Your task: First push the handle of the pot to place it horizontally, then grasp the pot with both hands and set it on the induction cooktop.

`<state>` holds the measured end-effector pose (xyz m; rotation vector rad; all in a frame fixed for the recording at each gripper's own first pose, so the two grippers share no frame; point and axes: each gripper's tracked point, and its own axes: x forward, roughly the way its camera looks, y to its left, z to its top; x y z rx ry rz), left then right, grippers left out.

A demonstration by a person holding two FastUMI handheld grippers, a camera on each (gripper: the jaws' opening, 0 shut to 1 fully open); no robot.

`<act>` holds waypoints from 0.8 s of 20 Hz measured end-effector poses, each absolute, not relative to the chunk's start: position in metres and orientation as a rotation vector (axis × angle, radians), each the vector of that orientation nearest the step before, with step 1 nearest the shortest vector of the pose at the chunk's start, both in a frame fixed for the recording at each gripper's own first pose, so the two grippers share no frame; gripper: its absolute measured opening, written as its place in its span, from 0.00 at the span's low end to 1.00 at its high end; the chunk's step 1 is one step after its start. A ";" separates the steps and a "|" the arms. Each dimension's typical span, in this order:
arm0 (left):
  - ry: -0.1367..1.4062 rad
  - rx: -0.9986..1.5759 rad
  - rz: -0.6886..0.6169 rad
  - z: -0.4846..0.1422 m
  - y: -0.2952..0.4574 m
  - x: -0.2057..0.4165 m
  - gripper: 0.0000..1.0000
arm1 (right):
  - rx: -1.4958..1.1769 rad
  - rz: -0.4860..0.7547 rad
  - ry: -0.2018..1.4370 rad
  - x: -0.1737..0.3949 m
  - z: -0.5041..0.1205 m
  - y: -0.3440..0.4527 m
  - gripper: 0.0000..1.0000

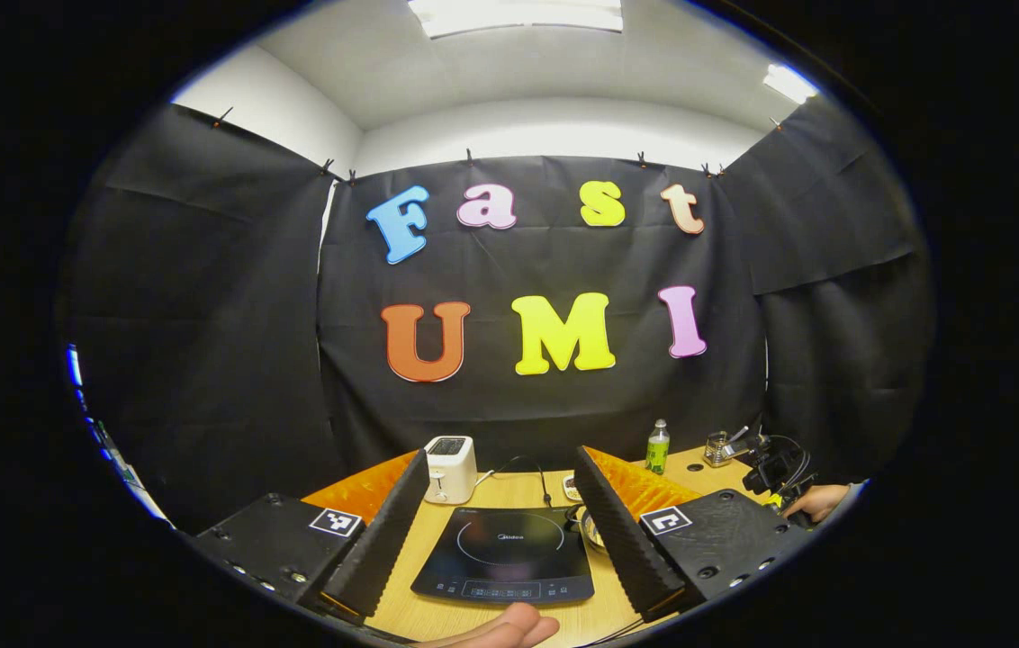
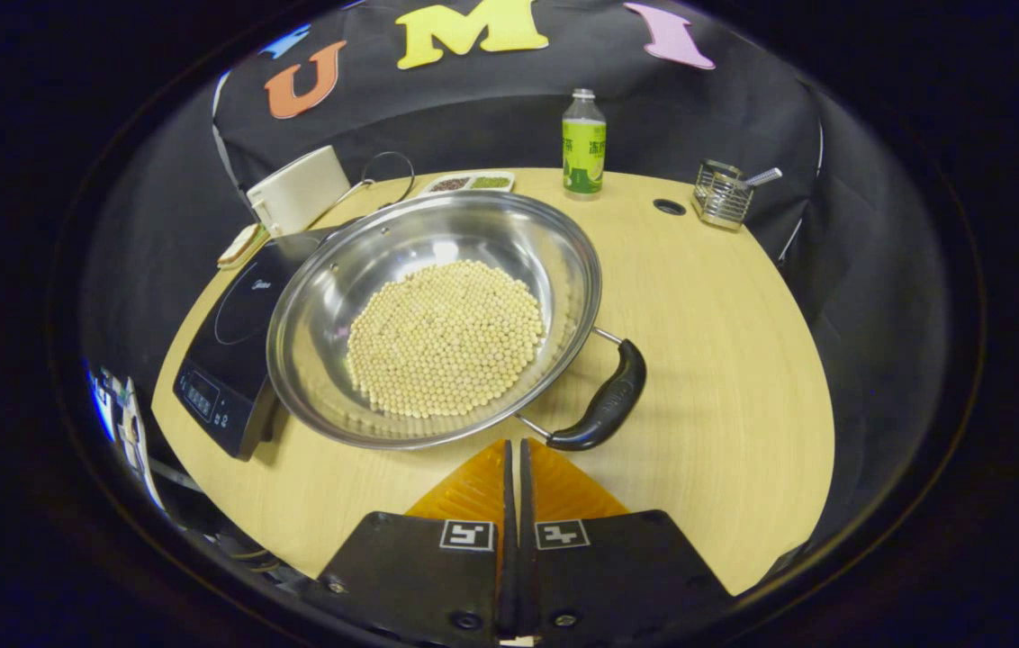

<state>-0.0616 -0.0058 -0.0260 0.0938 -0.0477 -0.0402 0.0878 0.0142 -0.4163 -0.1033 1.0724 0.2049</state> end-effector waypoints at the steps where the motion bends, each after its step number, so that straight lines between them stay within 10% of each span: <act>1: -0.057 0.098 -0.042 -0.024 -0.005 -0.063 0.96 | -0.107 0.199 1.070 0.090 -0.417 0.011 0.04; 16: -0.063 0.096 -0.086 -0.023 -0.014 -0.061 0.96 | -0.098 0.113 1.003 0.126 -0.407 -0.015 0.04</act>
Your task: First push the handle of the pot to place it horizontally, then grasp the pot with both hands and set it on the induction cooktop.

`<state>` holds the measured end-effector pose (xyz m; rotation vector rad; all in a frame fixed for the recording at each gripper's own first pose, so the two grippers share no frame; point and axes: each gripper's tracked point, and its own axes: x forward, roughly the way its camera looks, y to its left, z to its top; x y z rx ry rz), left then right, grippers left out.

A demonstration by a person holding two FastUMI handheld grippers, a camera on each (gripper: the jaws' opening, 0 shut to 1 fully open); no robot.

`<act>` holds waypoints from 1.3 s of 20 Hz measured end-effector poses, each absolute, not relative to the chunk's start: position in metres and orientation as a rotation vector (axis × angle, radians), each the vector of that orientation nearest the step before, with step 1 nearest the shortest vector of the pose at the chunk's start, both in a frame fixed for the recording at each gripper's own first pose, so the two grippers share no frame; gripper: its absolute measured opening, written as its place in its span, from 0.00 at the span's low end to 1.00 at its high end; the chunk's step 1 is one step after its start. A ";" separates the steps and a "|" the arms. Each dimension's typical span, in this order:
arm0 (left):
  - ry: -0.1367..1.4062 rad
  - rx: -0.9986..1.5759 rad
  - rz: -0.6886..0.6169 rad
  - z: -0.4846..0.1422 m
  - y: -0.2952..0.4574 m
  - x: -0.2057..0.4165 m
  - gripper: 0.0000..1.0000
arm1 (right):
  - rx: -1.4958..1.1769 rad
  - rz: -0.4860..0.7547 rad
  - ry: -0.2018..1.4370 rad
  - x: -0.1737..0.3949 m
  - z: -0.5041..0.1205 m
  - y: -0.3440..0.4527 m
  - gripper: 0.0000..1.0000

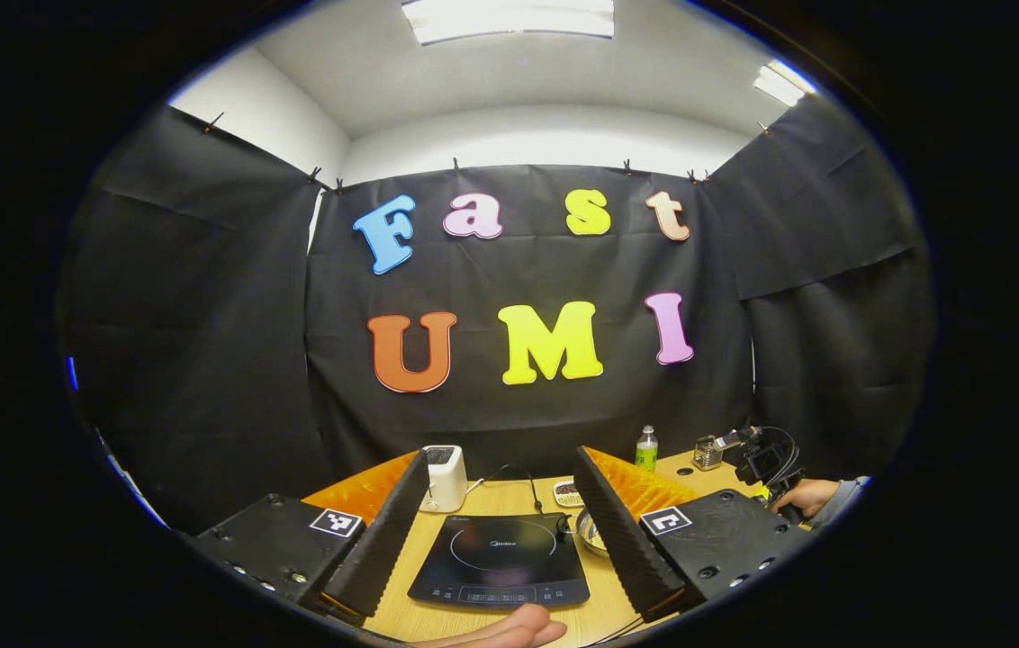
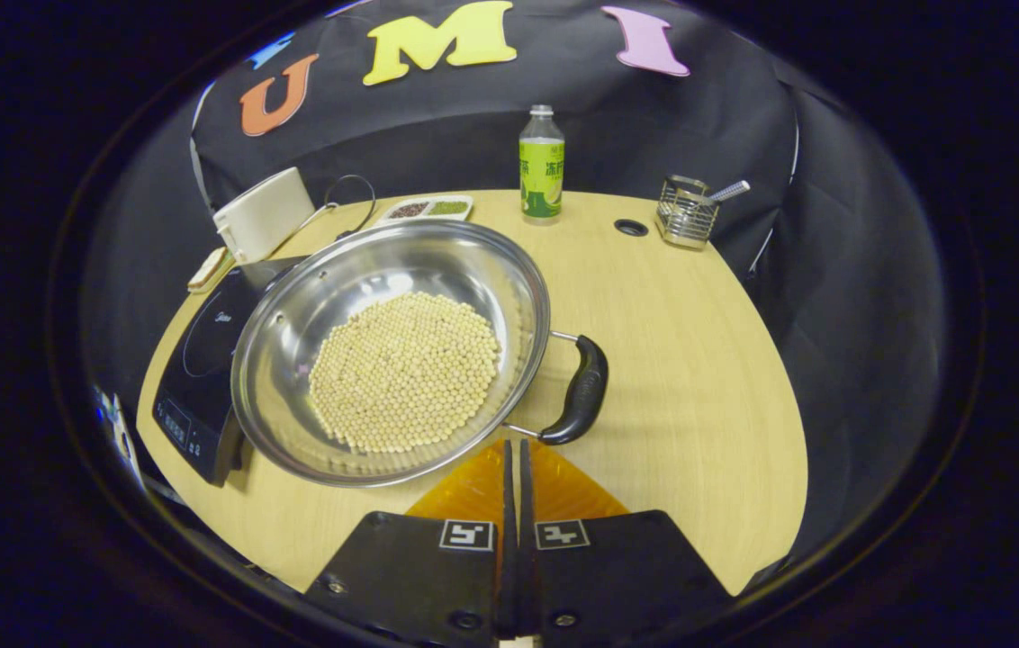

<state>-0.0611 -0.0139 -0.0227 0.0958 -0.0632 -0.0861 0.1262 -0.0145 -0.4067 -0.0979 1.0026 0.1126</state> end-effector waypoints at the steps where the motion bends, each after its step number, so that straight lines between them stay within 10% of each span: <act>1: -0.060 0.093 -0.086 -0.025 -0.013 -0.060 0.96 | -0.083 0.100 0.999 0.129 -0.406 -0.017 0.01; 26: 0.194 0.053 -0.170 -0.123 -0.075 0.074 0.97 | -0.055 0.049 0.847 0.200 -0.384 -0.038 0.04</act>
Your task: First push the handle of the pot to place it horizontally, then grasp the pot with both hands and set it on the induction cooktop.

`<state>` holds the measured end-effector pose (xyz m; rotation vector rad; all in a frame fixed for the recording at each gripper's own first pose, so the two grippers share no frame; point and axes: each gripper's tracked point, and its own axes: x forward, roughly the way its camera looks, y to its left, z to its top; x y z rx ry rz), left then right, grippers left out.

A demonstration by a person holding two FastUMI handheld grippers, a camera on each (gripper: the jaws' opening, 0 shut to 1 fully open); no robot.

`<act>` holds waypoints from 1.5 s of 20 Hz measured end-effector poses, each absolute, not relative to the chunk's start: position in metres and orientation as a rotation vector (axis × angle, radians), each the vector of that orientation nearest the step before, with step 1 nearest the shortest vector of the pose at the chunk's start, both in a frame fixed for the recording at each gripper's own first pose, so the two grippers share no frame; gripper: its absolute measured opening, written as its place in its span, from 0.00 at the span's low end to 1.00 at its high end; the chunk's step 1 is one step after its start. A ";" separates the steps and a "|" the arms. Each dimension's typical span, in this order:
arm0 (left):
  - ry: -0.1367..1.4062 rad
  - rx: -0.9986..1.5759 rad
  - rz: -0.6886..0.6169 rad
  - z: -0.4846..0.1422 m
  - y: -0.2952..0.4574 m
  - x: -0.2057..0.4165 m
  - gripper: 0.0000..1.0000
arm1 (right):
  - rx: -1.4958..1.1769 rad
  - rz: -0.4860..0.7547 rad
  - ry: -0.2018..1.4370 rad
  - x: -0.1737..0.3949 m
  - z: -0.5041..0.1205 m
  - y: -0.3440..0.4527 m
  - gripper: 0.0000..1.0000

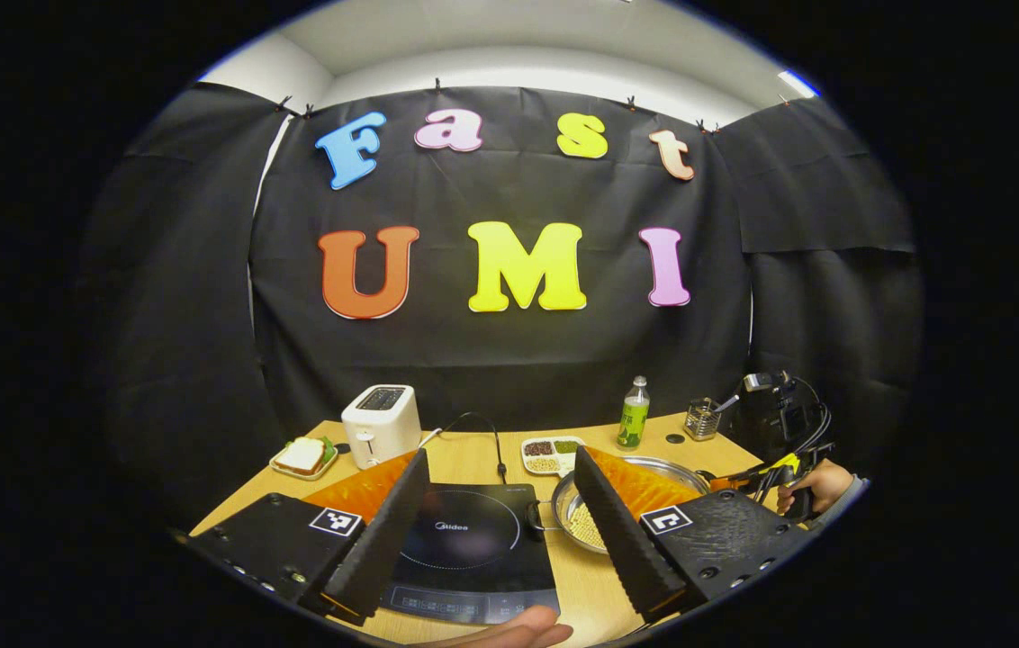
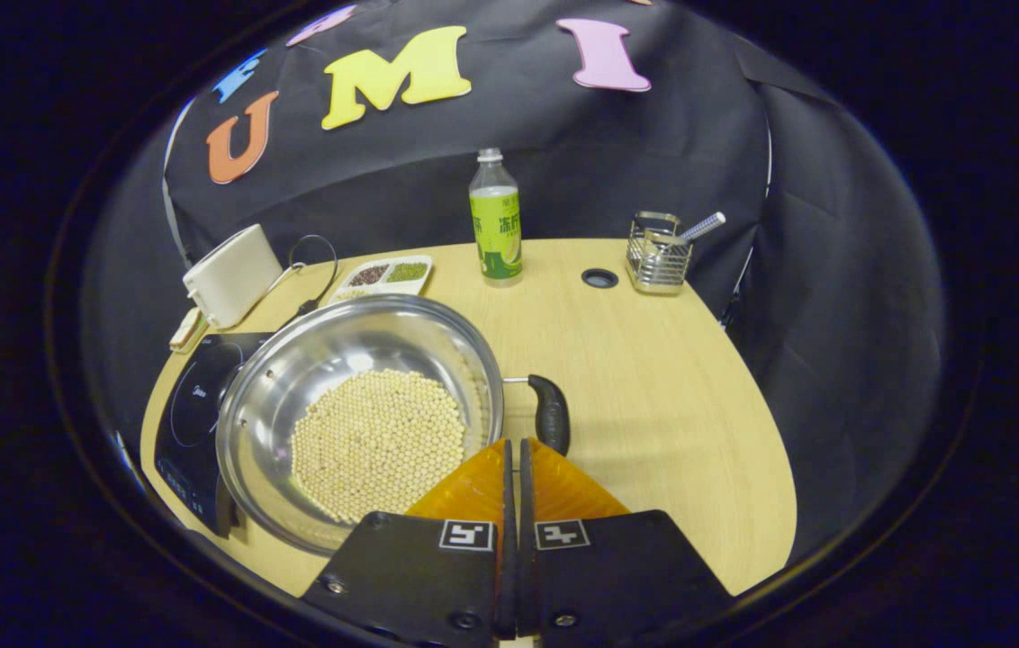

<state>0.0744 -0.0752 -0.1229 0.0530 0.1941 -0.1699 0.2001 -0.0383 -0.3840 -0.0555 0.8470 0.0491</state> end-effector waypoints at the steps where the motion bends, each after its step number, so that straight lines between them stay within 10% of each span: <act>1: 0.213 0.057 -0.173 -0.130 -0.079 0.082 0.97 | -0.056 0.050 0.841 0.199 -0.382 -0.038 0.04; 5: 0.259 0.060 -0.192 -0.150 -0.093 0.109 0.97 | -0.028 0.070 0.767 0.202 -0.359 -0.036 0.15; 8: 0.301 0.053 -0.208 -0.171 -0.103 0.125 0.97 | -0.056 0.061 0.690 0.206 -0.332 -0.042 0.90; 9: 0.325 0.062 -0.208 -0.181 -0.106 0.132 0.97 | -0.063 0.063 0.670 0.205 -0.328 -0.042 0.99; 30: 0.806 0.043 -0.172 -0.369 -0.140 0.187 0.95 | 0.026 0.068 0.843 0.225 -0.397 -0.045 0.94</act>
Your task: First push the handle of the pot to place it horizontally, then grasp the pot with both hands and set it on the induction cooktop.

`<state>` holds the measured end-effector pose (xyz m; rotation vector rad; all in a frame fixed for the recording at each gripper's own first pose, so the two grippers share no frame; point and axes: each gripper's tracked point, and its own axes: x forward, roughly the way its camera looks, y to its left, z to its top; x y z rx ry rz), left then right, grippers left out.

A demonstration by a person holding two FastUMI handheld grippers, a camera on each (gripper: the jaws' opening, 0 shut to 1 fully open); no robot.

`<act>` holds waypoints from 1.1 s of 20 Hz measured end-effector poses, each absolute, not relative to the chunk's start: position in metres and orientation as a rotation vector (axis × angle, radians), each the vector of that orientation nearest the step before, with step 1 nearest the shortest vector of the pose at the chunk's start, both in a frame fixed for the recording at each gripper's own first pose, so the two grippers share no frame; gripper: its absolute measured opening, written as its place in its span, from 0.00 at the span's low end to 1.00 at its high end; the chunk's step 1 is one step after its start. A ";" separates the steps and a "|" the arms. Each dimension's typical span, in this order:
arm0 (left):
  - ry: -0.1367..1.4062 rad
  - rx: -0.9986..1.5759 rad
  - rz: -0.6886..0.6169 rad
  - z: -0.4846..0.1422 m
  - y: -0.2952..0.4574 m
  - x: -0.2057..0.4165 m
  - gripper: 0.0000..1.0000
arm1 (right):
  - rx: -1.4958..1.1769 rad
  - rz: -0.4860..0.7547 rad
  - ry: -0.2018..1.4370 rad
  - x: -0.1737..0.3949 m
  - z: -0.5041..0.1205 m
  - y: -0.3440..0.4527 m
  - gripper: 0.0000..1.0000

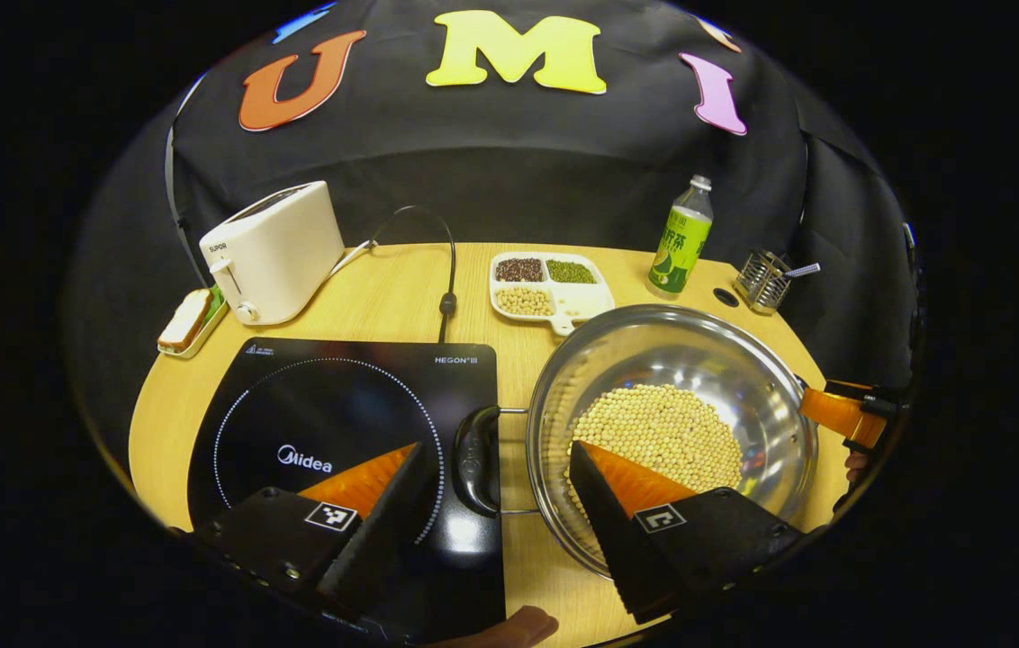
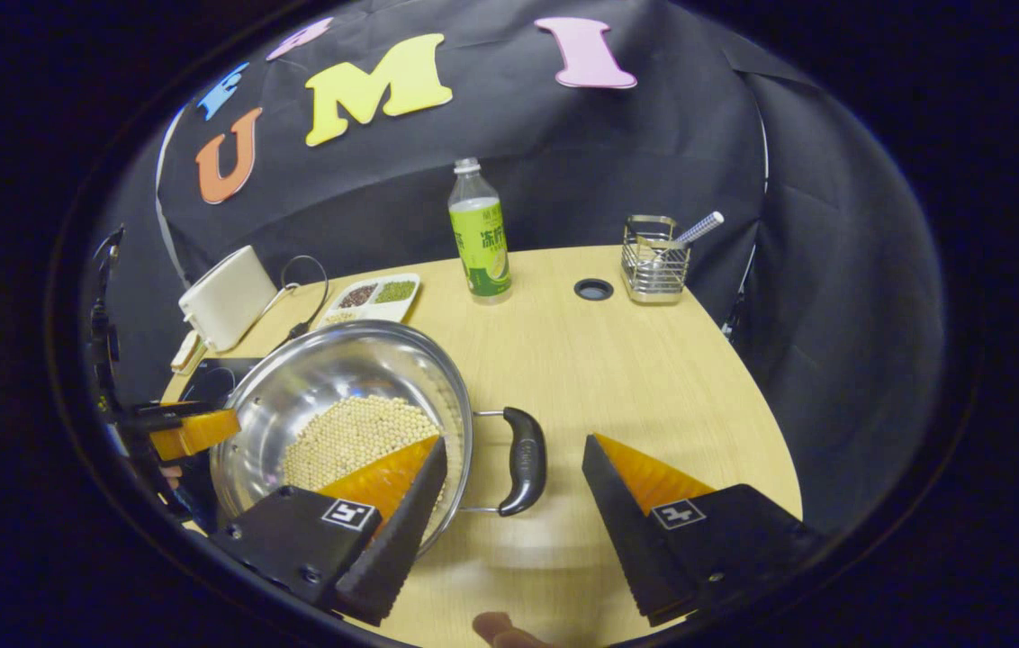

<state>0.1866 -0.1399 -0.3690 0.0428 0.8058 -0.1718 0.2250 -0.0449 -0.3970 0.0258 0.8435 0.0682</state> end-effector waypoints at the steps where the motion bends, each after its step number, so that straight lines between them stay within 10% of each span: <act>1: 0.814 0.032 -0.183 -0.372 -0.144 0.186 0.95 | 0.040 0.068 0.853 0.226 -0.403 -0.043 0.94; 6: 0.805 0.078 -0.168 -0.377 -0.146 0.189 1.00 | 0.047 0.071 0.898 0.234 -0.425 -0.039 0.92; 13: 0.801 0.127 -0.125 -0.381 -0.136 0.193 0.70 | 0.059 0.058 0.924 0.236 -0.434 -0.036 0.72; 22: 0.804 0.094 -0.153 -0.379 -0.141 0.187 0.58 | 0.057 0.027 0.930 0.223 -0.430 -0.044 0.63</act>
